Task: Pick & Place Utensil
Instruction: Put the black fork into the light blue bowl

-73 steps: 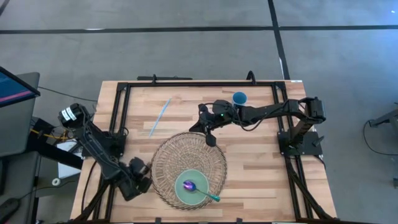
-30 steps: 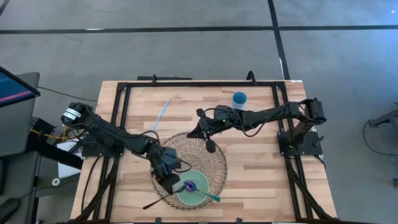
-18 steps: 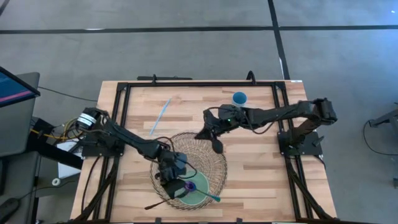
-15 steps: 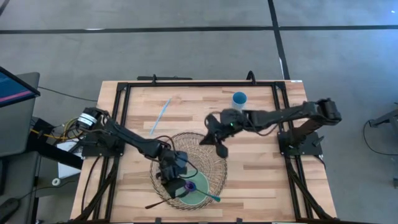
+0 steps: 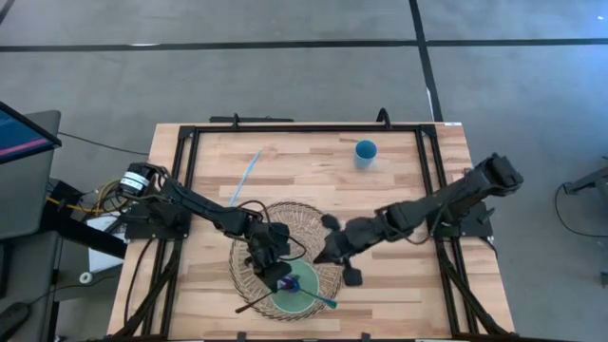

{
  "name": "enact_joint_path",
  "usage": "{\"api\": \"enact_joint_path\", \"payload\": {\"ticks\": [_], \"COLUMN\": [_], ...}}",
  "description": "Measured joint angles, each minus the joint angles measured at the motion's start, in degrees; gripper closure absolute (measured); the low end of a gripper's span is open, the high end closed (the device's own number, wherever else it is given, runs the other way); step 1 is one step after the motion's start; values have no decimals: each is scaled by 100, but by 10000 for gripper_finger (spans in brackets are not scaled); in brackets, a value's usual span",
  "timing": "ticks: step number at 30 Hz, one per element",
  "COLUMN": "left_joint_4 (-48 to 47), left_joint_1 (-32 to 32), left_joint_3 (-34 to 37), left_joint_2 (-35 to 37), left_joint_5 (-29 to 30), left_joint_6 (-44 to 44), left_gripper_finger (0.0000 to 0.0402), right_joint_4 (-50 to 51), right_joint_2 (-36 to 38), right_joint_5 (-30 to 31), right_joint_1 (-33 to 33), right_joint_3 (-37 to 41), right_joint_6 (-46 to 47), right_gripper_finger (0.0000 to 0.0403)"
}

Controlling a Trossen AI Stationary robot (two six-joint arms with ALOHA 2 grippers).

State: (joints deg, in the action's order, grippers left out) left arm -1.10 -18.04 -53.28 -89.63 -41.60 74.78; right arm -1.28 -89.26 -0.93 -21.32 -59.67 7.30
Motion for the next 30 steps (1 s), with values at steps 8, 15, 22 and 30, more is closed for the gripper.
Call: {"api": "enact_joint_path", "payload": {"ticks": [8, 15, 22, 30], "left_joint_4": [135, 116, 118, 118], "left_joint_1": [20, 15, 28, 177], "left_joint_3": [0, 0, 0, 0], "left_joint_2": [46, 68, 66, 66], "left_joint_5": [376, 421, 499, 535], "left_joint_6": [4, 22, 29, 63], "left_gripper_finger": [386, 386, 386, 386], "right_joint_4": [-1386, -2141, -1921, -1636], "right_joint_2": [-1093, -1690, -1804, -1802], "right_joint_5": [-112, -373, -285, -216], "right_joint_1": [-115, -55, 103, 185], "right_joint_3": [11, 2, 4, 6], "right_joint_6": [183, 280, 638, 800], "right_gripper_finger": [403, 403, 403, 403]}}
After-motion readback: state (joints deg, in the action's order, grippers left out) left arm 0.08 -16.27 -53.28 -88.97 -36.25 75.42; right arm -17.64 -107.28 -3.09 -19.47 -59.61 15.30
